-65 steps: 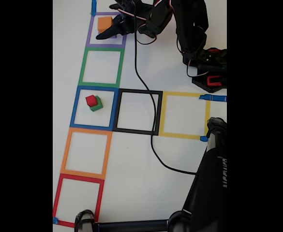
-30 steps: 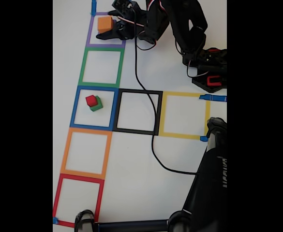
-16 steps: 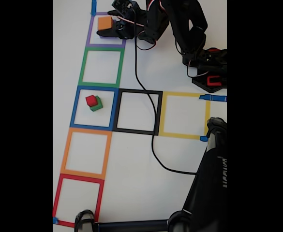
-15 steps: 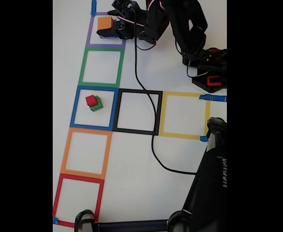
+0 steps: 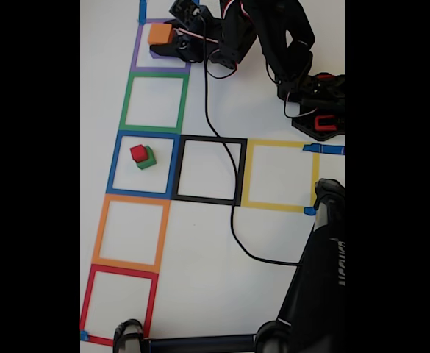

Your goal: Tower of hanoi

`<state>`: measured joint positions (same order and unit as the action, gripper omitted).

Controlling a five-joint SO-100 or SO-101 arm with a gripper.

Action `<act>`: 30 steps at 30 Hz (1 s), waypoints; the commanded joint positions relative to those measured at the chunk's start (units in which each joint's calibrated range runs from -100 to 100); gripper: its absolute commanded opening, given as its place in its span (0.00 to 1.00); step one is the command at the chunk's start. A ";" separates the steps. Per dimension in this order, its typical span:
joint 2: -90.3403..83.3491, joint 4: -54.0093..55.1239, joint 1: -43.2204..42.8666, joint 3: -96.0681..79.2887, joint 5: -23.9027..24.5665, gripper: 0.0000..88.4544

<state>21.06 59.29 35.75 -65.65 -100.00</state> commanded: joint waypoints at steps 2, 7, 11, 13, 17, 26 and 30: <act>-0.27 0.87 -0.47 0.74 0.00 0.19; -0.11 0.95 -0.56 0.83 0.00 0.17; -0.11 0.79 -0.85 0.92 0.00 0.16; -0.11 0.71 -1.04 0.92 0.00 0.16; -1.40 -0.34 -1.72 0.74 0.00 0.16; -15.78 -12.89 -4.02 -2.44 0.00 0.16; -28.13 -26.42 -4.98 -3.26 0.00 0.16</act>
<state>5.78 43.81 31.66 -68.75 -100.00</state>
